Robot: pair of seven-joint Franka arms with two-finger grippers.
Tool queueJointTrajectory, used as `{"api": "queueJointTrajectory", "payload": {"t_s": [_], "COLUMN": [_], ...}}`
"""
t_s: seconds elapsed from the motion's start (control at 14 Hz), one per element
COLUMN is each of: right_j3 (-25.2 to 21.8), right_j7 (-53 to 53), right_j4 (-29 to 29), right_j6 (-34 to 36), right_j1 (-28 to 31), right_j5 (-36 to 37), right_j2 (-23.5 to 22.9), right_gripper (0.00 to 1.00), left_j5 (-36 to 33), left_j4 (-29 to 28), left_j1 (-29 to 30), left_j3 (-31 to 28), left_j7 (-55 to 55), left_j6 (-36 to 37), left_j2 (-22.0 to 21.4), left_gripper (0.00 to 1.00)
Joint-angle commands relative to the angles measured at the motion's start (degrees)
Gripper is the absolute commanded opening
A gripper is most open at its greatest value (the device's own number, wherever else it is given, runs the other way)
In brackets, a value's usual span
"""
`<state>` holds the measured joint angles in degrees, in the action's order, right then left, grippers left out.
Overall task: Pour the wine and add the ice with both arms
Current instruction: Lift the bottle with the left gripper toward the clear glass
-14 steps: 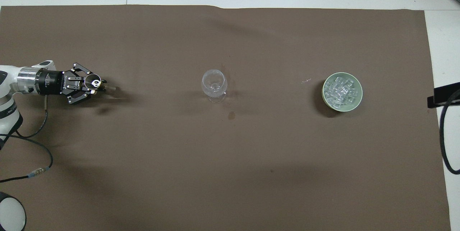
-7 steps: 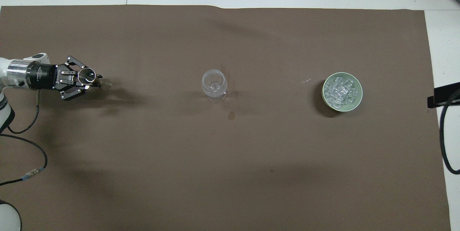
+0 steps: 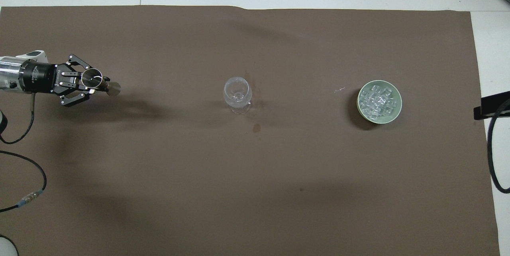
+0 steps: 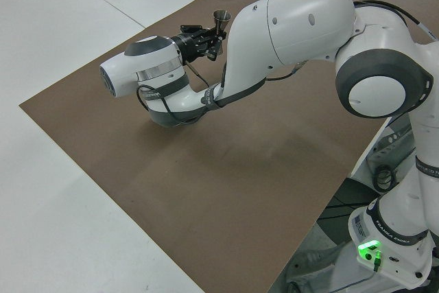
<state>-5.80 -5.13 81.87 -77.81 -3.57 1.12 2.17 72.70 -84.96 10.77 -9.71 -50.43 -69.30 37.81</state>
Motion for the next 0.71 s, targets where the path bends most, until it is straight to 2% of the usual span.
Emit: {"api": "queueJointTrajectory", "payload": {"t_s": [0.0,0.64], "right_j3": [0.09,0.09], "right_j7": [0.83,0.83], "right_j4": [1.45,1.45], "right_j6": [-0.77,-0.77], "right_j1": [0.32,0.32], "right_j5": [-0.5,-0.5], "right_j2": [1.17,1.17], "right_gripper": [1.0,1.0], "left_j5": [0.25,-2.11], "left_j4": [0.4,1.55], "left_j1": [-1.28,-3.48], "left_j3": [0.22,5.05], "left_j7": [-3.88,-11.61], "left_j6": [-0.74,-5.67], "left_j2": [-2.03,-7.12], "left_gripper": [0.0,0.0]}}
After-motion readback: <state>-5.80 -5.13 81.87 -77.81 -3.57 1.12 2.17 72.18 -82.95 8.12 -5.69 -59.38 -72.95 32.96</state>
